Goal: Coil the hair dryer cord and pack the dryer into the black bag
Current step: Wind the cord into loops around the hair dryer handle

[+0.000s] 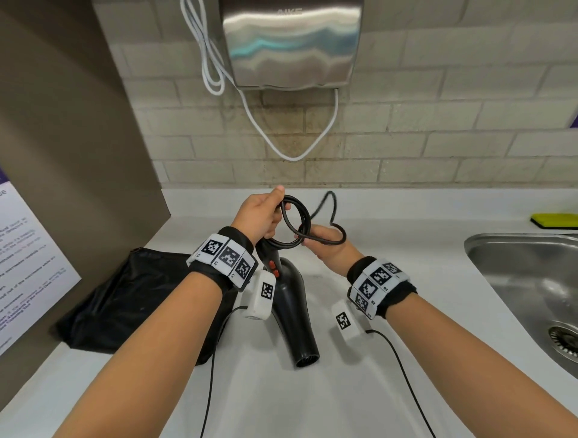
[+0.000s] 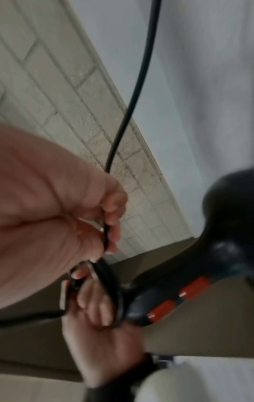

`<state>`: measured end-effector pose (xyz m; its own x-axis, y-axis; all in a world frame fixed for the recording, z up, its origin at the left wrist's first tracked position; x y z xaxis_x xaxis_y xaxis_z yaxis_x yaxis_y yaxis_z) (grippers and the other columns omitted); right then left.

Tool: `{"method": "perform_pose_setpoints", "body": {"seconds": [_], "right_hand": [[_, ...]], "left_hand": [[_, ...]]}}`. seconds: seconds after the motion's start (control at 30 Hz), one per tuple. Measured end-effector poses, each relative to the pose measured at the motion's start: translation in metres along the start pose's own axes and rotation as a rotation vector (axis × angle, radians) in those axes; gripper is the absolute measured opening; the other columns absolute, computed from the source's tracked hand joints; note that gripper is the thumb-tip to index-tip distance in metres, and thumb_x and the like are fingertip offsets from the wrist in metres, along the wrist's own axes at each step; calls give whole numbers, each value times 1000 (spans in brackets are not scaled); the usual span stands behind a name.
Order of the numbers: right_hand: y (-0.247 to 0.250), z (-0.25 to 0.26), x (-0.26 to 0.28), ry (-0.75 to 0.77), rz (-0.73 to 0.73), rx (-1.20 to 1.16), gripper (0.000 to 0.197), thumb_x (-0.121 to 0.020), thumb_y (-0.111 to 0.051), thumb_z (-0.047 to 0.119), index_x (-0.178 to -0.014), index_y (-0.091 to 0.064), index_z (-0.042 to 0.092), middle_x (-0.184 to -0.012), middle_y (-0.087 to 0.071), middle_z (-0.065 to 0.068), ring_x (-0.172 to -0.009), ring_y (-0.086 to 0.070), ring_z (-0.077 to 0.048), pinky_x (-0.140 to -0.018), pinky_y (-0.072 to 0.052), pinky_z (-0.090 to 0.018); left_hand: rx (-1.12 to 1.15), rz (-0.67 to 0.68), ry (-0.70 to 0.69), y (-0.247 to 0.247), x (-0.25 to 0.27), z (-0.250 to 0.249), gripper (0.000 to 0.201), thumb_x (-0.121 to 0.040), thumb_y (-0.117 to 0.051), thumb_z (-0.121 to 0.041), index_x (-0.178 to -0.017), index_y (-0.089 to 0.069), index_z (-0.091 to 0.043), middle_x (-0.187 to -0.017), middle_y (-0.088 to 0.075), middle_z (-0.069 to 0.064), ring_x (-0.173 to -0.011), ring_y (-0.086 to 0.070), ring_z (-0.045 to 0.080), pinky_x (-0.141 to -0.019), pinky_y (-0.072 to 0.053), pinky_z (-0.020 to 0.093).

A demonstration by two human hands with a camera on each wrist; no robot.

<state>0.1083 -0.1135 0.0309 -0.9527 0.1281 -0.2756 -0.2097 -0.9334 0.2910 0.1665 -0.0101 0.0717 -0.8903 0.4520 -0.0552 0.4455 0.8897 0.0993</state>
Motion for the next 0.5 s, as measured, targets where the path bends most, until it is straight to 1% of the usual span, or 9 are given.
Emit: {"method": "perform_pose_setpoints", "body": {"seconds": [0.07, 0.13, 0.17, 0.27, 0.3, 0.37, 0.4, 0.43, 0.5], "right_hand": [[8, -12, 1, -28, -59, 126, 20, -89, -47, -5, -84, -64, 5, -70, -56, 1, -58, -48, 4, -63, -38, -13], [12, -32, 1, -104, -87, 182, 19, -89, -47, -6, -90, -66, -3, -75, -55, -5, -61, -51, 5, -64, -37, -9], [12, -44, 2, -173, -77, 208, 19, -89, -47, -6, -93, -66, -5, -75, -56, -4, -64, -52, 5, -63, -36, -8], [13, -87, 16, -444, -17, 265, 23, -91, -46, -1, -101, -66, -5, -81, -59, -7, -76, -51, -13, -59, -39, -8], [11, -97, 23, -506, 28, 312, 24, -91, -46, 2, -102, -66, -4, -87, -62, -8, -78, -50, -13, -62, -41, -9], [2, -111, 33, -560, 102, 384, 25, -90, -47, 5, -102, -68, 0, -98, -66, -10, -80, -52, -12, -75, -46, -18], [-4, -114, 37, -574, 125, 375, 24, -90, -47, 5, -101, -69, 1, -93, -66, -9, -73, -53, -10, -71, -48, -19], [-12, -116, 40, -590, 140, 339, 23, -90, -47, 5, -98, -69, 2, -82, -64, -5, -62, -50, -6, -59, -47, -12], [-21, -110, 41, -575, 138, 277, 21, -91, -45, 3, -87, -65, 9, -68, -54, 3, -50, -41, 0, -42, -34, -4]], "left_hand": [[-2, 0, 0, -2, 0, 0, 42, -99, -39, -36, -68, -53, -11, -37, -27, -13, -33, -19, 5, -37, -17, 16], [-4, -5, -10, -4, 0, -1, 42, -98, -39, -36, -68, -53, -11, -36, -27, -13, -32, -19, 4, -37, -17, 17], [-4, -13, -15, -3, -1, -2, 42, -98, -40, -36, -67, -53, -11, -36, -27, -13, -32, -19, 4, -37, -17, 17], [21, -50, -15, 5, -3, -1, 42, -98, -40, -36, -66, -53, -12, -36, -26, -13, -31, -19, 4, -36, -16, 16], [35, -65, -8, 9, -4, 0, 42, -98, -40, -37, -66, -53, -12, -36, -26, -13, -31, -19, 4, -36, -16, 16], [52, -85, 4, 15, -6, 2, 42, -98, -40, -37, -66, -53, -13, -36, -26, -13, -31, -19, 3, -35, -15, 16], [54, -86, 5, 16, -6, 2, 42, -98, -40, -38, -66, -53, -12, -36, -27, -13, -31, -19, 3, -35, -15, 16], [54, -82, 3, 15, -5, 3, 42, -98, -40, -38, -67, -53, -12, -36, -27, -13, -31, -19, 4, -35, -15, 16], [53, -73, -4, 11, -5, 2, 42, -98, -40, -38, -68, -52, -12, -36, -27, -13, -31, -19, 4, -36, -15, 16]]}}
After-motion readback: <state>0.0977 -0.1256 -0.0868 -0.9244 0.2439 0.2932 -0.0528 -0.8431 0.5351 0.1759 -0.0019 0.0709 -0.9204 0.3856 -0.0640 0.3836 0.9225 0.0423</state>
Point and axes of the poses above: each hand's wrist, its own x-axis away from the middle knuckle, its own y-axis out of the back of the hand, z = x × y, the point moved 10 cm from there along -x, towards the middle knuckle
